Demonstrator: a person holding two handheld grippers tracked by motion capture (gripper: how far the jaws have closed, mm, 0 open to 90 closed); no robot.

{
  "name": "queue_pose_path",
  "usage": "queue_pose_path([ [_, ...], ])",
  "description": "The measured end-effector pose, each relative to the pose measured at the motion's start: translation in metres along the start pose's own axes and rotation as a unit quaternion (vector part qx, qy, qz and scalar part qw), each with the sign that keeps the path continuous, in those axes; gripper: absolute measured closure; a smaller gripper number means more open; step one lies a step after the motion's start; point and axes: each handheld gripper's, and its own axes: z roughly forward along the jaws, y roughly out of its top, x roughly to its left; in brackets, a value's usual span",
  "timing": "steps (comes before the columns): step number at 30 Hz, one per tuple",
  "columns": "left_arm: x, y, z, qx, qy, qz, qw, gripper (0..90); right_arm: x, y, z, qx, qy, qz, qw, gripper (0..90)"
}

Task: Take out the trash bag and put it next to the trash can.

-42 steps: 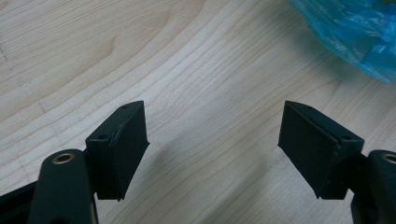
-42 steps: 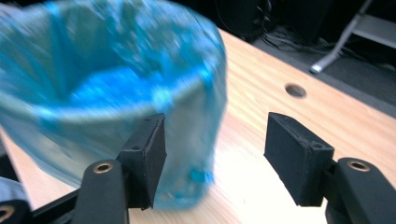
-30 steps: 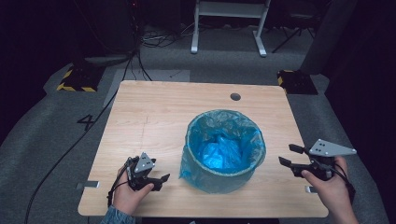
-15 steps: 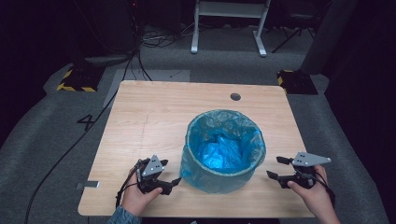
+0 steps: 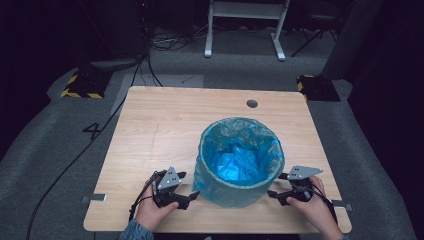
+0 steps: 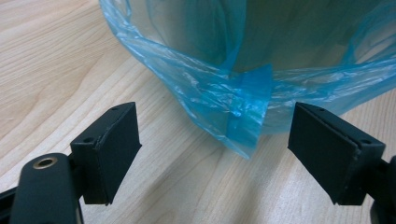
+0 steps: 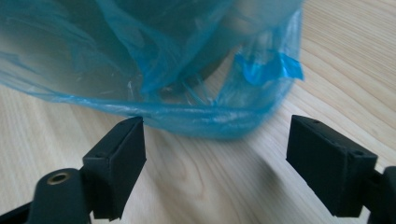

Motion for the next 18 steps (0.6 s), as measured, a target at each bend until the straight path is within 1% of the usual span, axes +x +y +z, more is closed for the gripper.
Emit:
queue_pose_path([
  [1, 0.0, 0.0, -0.001, -0.002, 0.002, 0.0, 1.0, 16.6, 0.0, 0.001, 0.003, 0.003, 0.002, 0.003, 1.0, 24.1],
  [2, 0.001, 0.0, -0.002, -0.002, 0.004, 0.001, 1.0, 17.0, -0.001, 0.002, 0.008, 0.008, 0.0, 0.006, 1.0, 36.9],
  [3, 0.001, 0.0, -0.003, -0.002, 0.005, 0.002, 1.0, 17.2, -0.002, 0.002, 0.009, 0.008, 0.001, 0.004, 1.0, 45.0],
  [4, 0.001, 0.0, -0.003, -0.002, 0.005, 0.002, 1.0, 17.4, -0.002, 0.002, 0.009, 0.008, 0.001, 0.004, 1.0, 45.0],
  [5, 0.001, -0.001, -0.005, -0.004, 0.006, -0.001, 1.0, 17.9, -0.002, 0.001, 0.01, 0.002, 0.016, 0.004, 0.9999, 66.7],
  [7, 0.002, -0.002, -0.006, -0.006, 0.008, -0.003, 0.9999, 18.9, -0.001, -0.001, 0.009, -0.019, 0.024, 0.005, 0.9995, 80.3],
  [8, 0.002, -0.002, -0.007, -0.006, 0.009, -0.004, 0.9999, 19.3, 0.0, -0.002, 0.008, -0.025, 0.022, 0.007, 0.9994, 85.8],
  [9, 0.003, -0.002, -0.008, -0.006, 0.011, -0.005, 0.9999, 19.4, 0.001, -0.003, 0.006, -0.033, 0.02, 0.008, 0.9992, 88.4],
  [10, 0.003, -0.003, -0.008, -0.007, 0.012, -0.006, 0.9999, 19.5, 0.001, -0.004, 0.005, -0.043, 0.02, 0.014, 0.9988, 89.5],
  [13, 0.003, -0.002, -0.01, -0.009, 0.011, -0.006, 0.9999, 20.0, 0.002, -0.005, -0.002, -0.077, 0.014, 0.024, 0.9966, 90.0],
  [17, 0.003, -0.001, -0.012, -0.013, 0.011, -0.007, 0.9998, 20.2, 0.004, -0.004, -0.016, -0.122, 0.008, 0.027, 0.9921, 90.0],
  [18, 0.003, -0.001, -0.012, -0.013, 0.011, -0.007, 0.9998, 20.3, 0.004, -0.004, -0.016, -0.122, 0.008, 0.027, 0.9921, 90.0],
])
